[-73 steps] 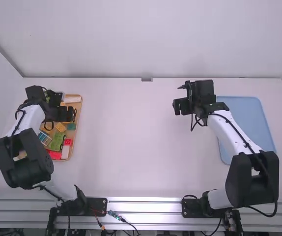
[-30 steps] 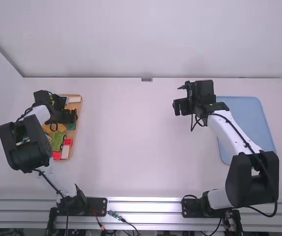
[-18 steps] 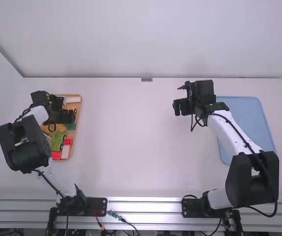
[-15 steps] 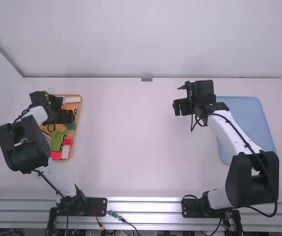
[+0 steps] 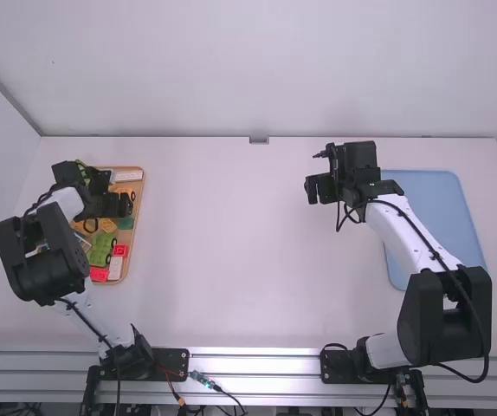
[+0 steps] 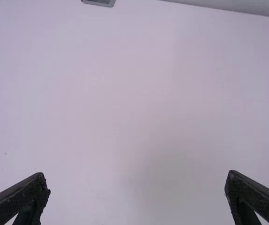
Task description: Assemble lego blocks to make yellow taxi
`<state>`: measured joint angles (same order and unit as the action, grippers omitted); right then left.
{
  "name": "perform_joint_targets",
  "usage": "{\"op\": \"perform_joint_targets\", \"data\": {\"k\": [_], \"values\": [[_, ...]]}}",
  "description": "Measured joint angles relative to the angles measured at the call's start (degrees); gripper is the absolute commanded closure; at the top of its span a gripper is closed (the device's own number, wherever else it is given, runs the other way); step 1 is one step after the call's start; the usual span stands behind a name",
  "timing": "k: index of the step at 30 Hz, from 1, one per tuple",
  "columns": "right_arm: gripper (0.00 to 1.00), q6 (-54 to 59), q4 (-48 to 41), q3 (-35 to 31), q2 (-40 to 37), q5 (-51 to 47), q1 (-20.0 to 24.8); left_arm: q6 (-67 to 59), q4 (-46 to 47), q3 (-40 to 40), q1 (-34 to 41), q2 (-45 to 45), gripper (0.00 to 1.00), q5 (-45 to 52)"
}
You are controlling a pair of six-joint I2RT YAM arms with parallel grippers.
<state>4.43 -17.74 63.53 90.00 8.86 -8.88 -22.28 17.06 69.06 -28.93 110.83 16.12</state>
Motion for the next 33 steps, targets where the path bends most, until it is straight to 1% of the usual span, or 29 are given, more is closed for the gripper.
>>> {"op": "perform_joint_targets", "data": {"k": [6,11,13,21,22,33], "values": [[0.01,0.1,-0.2,0.0,0.0,0.0,0.0,0.8,-1.4,0.0,0.0,3.5,0.15,1.3],[0.01,0.2,-0.2,0.0,0.0,0.0,0.0,1.3,-1.2,0.0,0.2,3.8,0.15,1.4],[0.01,0.1,-0.2,0.0,0.0,0.0,0.0,1.4,-1.2,0.0,0.2,3.8,0.20,1.0],[0.01,0.2,-0.4,0.0,0.0,0.0,0.0,1.9,-3.6,0.0,0.2,3.8,0.24,0.5],[0.01,0.2,-0.4,0.0,0.0,0.0,0.0,2.4,-4.1,0.0,0.2,3.8,0.26,0.5],[0.01,0.1,-0.5,0.0,0.0,0.0,0.0,3.2,-4.3,0.0,0.2,3.8,0.26,0.6]]}}
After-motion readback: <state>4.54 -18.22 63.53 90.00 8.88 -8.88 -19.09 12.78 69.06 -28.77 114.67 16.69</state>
